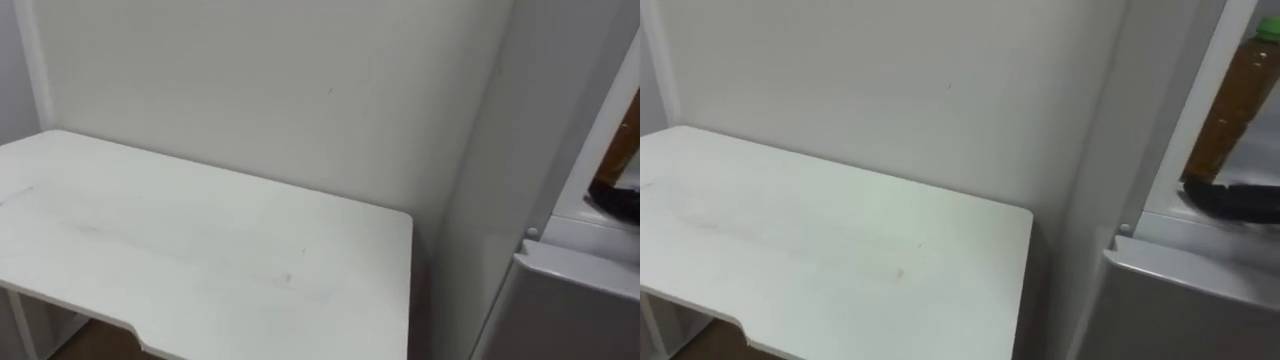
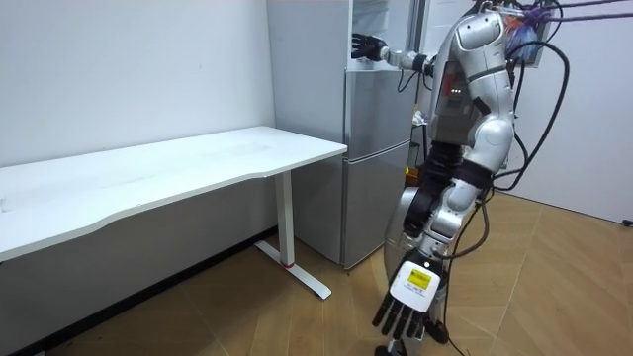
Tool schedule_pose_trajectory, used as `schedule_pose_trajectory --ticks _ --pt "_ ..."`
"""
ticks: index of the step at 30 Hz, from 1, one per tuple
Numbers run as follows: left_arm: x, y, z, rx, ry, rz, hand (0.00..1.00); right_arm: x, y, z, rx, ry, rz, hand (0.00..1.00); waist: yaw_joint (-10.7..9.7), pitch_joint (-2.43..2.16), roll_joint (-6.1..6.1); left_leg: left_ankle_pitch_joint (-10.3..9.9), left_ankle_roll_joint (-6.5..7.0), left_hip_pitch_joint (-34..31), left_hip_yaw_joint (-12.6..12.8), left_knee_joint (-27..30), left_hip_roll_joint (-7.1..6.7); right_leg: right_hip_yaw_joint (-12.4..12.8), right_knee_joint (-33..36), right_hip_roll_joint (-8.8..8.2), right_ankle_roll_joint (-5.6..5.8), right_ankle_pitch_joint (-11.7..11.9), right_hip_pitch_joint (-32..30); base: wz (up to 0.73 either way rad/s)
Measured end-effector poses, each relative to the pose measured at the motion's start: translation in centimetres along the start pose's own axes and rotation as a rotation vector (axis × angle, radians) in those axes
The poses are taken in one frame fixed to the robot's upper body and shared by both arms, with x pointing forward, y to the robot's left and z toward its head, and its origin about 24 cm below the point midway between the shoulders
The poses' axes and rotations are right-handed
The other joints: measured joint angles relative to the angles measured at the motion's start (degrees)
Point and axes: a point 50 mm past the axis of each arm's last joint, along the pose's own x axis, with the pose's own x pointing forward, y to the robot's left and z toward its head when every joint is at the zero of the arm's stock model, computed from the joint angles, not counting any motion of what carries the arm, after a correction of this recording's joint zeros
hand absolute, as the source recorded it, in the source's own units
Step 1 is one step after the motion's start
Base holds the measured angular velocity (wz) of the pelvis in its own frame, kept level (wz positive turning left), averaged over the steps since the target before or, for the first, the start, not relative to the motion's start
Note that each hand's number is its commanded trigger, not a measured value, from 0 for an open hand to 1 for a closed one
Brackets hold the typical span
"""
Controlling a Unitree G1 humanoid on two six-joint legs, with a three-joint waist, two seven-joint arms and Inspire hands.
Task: Put the bottle in the upper fridge
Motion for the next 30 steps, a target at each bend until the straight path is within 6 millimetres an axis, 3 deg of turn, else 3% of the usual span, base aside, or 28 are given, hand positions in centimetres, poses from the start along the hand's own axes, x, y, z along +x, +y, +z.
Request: schedule_pose_trajectory --ticks 6,10,16,19,24,30 --pt "0.0 -0.1 0.3 -0.012 -0.016 -0.004 0.00 -1.2 0.1 0.6 0.008 -0.053 0.014 0.00 -1.5 0.43 0.90 0.0 0.09 0.5 1.0 -0.3 0.11 1.1 0.9 -0.10 0.01 0.0 -0.6 -0.13" --pt "-0.1 -0.3 0.9 -0.034 -0.047 -0.015 0.00 -2.3 0.4 0.9 -0.001 -0.082 0.045 0.00 -1.8 0.35 1.04 0.0 0.06 1.3 2.1 -1.1 0.22 2.1 0.9 -0.07 0.01 0.0 -0.7 -0.14" --pt "-0.2 -1.0 0.1 -0.067 -0.017 -0.027 0.00 -3.5 1.0 2.0 0.047 -0.146 0.049 0.00 -2.3 0.45 0.95 0.0 0.06 2.3 3.5 -1.6 0.34 3.5 0.9 0.10 0.01 0.0 -0.6 -0.11" --pt "-0.2 -1.6 -0.4 -0.059 0.006 -0.031 0.00 -4.7 1.2 1.2 0.059 -0.128 0.063 0.00 -2.6 0.40 0.88 -0.1 0.02 2.3 4.1 -1.7 0.48 3.8 0.9 0.13 0.03 0.0 -1.0 -0.07" --pt "-0.4 -2.3 -0.9 -0.053 0.027 -0.046 0.00 -5.5 0.8 0.3 0.044 -0.103 0.066 0.00 -2.9 0.43 1.28 -0.2 0.12 2.3 4.8 -2.1 0.60 4.2 0.9 0.11 0.04 0.0 -1.2 -0.05" --pt "-0.4 -2.4 -1.2 -0.050 0.041 -0.047 0.00 -5.5 0.3 1.1 0.072 -0.136 0.042 0.00 -4.2 0.16 2.39 -0.2 0.08 2.3 5.4 -2.2 0.77 4.4 0.8 0.22 0.03 0.0 -1.5 -0.03"
